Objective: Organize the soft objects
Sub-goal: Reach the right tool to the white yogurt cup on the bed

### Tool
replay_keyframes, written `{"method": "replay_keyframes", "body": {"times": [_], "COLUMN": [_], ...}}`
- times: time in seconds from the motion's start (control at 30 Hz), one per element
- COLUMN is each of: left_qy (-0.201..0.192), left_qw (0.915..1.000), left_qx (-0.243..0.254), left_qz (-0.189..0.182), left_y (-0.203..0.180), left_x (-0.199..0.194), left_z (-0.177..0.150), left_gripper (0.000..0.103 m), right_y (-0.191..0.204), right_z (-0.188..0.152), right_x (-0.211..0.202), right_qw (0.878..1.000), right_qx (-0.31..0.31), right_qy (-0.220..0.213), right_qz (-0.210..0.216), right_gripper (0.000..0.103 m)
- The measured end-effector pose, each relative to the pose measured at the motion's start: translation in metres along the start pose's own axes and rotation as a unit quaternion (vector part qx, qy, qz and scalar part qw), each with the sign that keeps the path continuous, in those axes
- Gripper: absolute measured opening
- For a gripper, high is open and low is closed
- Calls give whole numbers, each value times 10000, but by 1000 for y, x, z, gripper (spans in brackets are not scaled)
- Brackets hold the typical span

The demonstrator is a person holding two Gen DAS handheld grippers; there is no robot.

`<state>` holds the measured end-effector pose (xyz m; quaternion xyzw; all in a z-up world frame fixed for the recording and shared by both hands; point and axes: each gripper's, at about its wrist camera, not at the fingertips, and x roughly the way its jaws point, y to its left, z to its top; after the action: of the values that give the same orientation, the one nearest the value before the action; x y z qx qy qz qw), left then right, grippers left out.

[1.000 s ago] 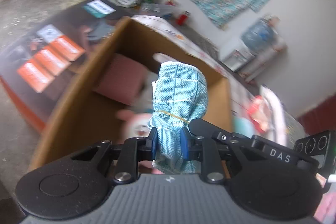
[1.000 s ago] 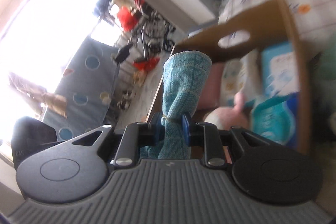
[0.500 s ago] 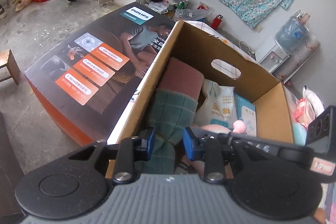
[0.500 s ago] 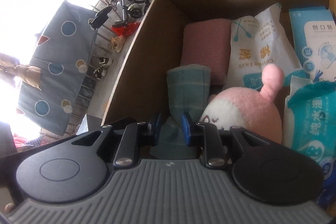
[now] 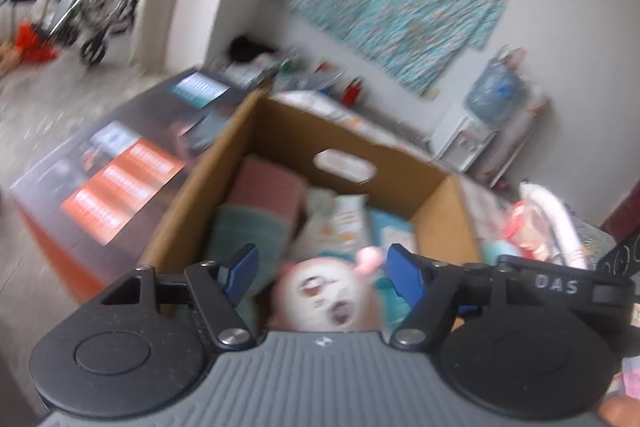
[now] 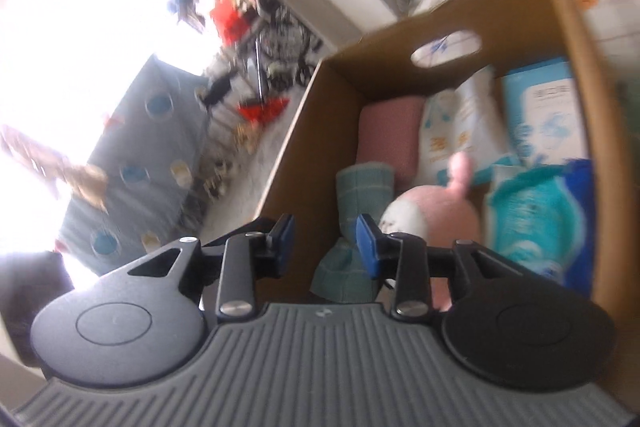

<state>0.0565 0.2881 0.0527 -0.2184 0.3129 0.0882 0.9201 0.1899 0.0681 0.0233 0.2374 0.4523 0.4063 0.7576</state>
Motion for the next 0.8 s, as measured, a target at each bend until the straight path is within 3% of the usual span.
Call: {"method": "replay_keyframes", "body": {"times": [0.13, 0.27, 0.37, 0.53, 0.7, 0.8], "left_qy": [-371, -569, -619, -475, -220, 43], "left_qw": [9967, 9853, 9758, 9589, 9429, 9353], "left_qx": [700, 1471, 1770, 2084, 2353, 2478], "left_qz": [-202, -656, -1124, -1866, -2346, -2525], "left_y": [-52, -111, -151, -208, -258, -271], "left_x": [-5, -15, -22, -21, -8, 2], "left_z": [-13, -34, -51, -85, -132, -161], "left_gripper": [83, 88, 89, 89, 89, 89], "right_y": [-13, -30, -47, -76, -105, -127], "right_z": [1, 1, -6, -31, -62, -86], "right_x": [-59, -125, -173, -246, -307, -332], "right_qw": [9972, 9897, 9807, 9606, 9379, 9290], "right_qx": [-162, -374, -474, -715, -653, -408], "right_qy": [-647, -1167, -1485, -1716, -1831, -1923], "right_qz": [-342, -746, -1181, -2065, -2872, -3136], "right_gripper": [46, 52, 54, 55, 55, 55]}}
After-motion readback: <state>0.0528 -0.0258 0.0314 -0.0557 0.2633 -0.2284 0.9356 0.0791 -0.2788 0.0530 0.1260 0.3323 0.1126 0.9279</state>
